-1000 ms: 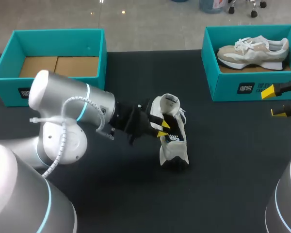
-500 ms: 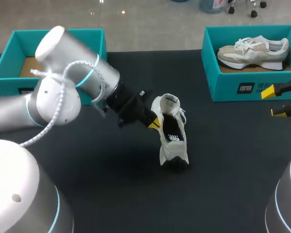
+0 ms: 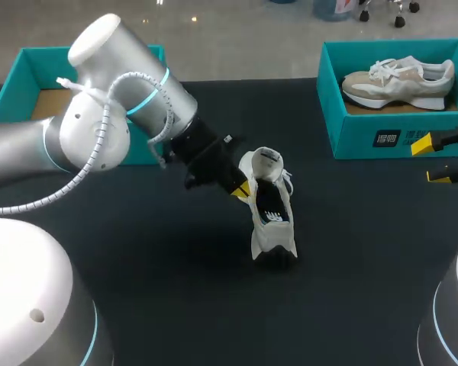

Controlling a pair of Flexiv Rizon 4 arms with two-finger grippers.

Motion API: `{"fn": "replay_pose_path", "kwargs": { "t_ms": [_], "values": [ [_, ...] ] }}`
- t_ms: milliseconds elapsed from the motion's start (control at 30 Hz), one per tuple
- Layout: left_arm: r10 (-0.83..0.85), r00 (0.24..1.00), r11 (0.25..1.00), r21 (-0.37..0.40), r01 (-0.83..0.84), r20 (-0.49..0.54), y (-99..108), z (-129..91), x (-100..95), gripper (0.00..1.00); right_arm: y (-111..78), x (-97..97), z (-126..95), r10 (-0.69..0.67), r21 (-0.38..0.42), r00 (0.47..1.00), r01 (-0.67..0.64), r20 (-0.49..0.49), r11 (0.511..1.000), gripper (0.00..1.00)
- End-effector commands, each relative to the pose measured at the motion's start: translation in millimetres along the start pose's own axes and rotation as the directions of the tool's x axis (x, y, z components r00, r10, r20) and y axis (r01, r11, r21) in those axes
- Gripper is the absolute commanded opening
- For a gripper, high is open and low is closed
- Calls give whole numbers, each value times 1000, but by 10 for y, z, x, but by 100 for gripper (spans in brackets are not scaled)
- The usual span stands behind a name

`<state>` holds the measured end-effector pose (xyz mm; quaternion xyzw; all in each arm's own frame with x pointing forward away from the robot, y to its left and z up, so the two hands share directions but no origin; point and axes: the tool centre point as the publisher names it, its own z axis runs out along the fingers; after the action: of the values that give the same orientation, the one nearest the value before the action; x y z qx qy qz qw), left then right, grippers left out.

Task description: Take the shoe out of the shoebox, open the shoe tongue, remove and reinsert the insole, then place the shoe into the shoebox

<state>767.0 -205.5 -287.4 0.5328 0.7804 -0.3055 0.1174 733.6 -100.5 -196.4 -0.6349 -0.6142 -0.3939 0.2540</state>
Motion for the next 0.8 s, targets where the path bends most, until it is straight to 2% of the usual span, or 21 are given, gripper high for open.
{"fn": "replay_pose_path", "kwargs": {
  "t_ms": [33,100,167,300,600,667,800],
  "values": [
    [1,1000,1000,-2,-1,-1,0,8,-2,0,-13,6,-1,2,-1,1000,-2,3,1000,100],
    [1,1000,1000,-2,-1,-1,0,8,-2,0,-13,6,-1,2,-1,1000,-2,3,1000,100],
    [4,997,999,-44,-7,-78,46,15,-37,0,-13,6,-1,2,-1,1000,-2,3,1000,100],
    [68,978,997,-18,-73,-196,117,102,-136,0,-13,6,-1,2,-1,1000,-2,3,1000,100],
    [150,951,989,52,-141,-270,239,329,-312,0,-13,6,-1,2,-1,1000,-2,3,1000,100],
    [155,938,988,40,-150,-309,267,380,-328,0,-13,6,-1,2,-1,1000,-2,3,1000,100],
    [142,935,990,42,-136,-324,317,477,-337,0,-13,6,-1,2,-1,1000,-2,3,1000,100]
  ]
}}
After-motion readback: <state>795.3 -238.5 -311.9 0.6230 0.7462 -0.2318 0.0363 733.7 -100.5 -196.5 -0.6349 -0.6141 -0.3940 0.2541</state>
